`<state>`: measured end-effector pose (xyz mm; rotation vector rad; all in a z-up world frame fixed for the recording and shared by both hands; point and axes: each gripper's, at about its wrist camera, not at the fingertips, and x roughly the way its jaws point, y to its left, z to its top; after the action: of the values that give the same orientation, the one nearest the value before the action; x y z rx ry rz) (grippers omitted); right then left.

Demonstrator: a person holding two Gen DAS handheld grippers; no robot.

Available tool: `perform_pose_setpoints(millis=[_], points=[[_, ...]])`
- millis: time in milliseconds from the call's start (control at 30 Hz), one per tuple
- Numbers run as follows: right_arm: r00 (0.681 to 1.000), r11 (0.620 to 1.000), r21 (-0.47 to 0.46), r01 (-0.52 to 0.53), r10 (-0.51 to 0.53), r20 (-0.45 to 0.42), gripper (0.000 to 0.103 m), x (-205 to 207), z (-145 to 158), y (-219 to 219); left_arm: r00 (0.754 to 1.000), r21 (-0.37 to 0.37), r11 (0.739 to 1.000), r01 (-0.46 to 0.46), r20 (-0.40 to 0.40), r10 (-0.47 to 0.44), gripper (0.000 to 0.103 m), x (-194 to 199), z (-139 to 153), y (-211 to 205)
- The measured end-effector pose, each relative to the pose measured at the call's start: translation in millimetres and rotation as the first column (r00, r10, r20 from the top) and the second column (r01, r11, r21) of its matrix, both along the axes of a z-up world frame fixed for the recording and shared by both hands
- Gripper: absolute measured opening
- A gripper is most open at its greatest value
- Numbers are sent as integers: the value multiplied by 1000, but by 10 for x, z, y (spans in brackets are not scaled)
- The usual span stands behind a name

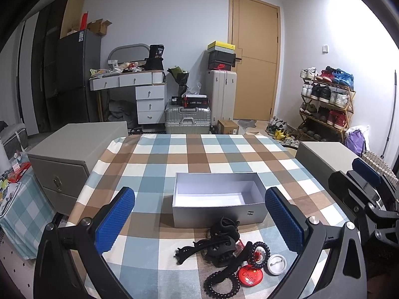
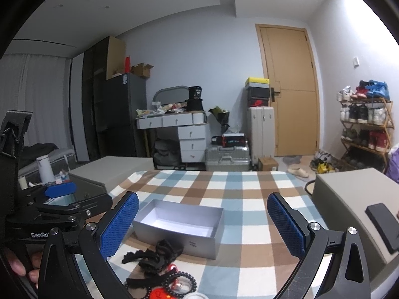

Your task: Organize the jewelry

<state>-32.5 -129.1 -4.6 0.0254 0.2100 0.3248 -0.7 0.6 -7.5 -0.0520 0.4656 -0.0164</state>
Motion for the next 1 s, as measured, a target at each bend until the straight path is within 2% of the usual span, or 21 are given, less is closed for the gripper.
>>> perform_pose_setpoints(millis=[1000], points=[[1000, 1000, 4, -6, 6, -12, 103, 10, -56, 18, 1000, -25, 1000, -9, -23, 9, 102, -6, -33, 86]])
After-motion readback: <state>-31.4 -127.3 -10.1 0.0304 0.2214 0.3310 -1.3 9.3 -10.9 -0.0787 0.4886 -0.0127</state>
